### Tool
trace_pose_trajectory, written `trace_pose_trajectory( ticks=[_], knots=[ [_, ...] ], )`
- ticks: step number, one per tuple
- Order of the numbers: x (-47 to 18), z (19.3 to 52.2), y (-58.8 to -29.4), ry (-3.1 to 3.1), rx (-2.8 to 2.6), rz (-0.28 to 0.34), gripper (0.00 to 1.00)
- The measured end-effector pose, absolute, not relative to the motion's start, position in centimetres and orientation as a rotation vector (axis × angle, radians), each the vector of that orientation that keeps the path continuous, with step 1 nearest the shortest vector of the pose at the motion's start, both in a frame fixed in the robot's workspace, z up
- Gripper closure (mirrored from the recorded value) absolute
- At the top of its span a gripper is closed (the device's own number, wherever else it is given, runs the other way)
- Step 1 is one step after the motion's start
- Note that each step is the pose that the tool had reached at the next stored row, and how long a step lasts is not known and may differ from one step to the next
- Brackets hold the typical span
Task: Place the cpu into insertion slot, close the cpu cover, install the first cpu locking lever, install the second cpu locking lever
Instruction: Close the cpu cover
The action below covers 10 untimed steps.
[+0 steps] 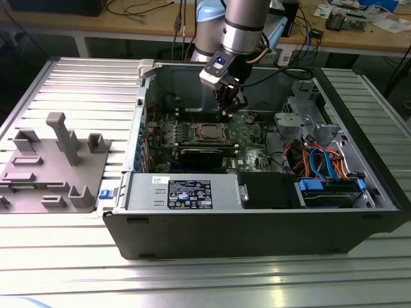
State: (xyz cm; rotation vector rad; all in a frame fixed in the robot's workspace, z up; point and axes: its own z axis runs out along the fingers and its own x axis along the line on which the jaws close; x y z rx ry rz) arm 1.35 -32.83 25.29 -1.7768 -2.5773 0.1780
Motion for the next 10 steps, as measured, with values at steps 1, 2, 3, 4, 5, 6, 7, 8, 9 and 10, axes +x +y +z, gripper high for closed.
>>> trace_pose_trajectory(
  ticks=[1,2,3,4,5,6,7,8,9,10],
  knots=[
    [1.35,25.29,-32.83,-2.579,-1.774,0.178,0.89],
    [1.35,25.29,-32.83,-2.584,-1.767,0.178,0.89],
    [1.35,25.29,-32.82,-2.588,-1.762,0.178,0.89],
    [1.35,25.29,-32.83,-2.593,-1.756,0.178,0.89],
    [1.35,25.29,-32.83,-2.599,-1.747,0.178,0.89],
    [1.35,25.29,-32.83,-2.605,-1.739,0.178,0.89],
    [1.35,25.29,-32.83,-2.613,-1.728,0.178,0.89],
    [1.35,25.29,-32.83,-2.617,-1.722,0.178,0.89],
    [1.35,25.29,-32.83,-2.622,-1.716,0.178,0.89],
    [1.35,25.29,-32.83,-2.626,-1.709,0.178,0.89]
  ],
)
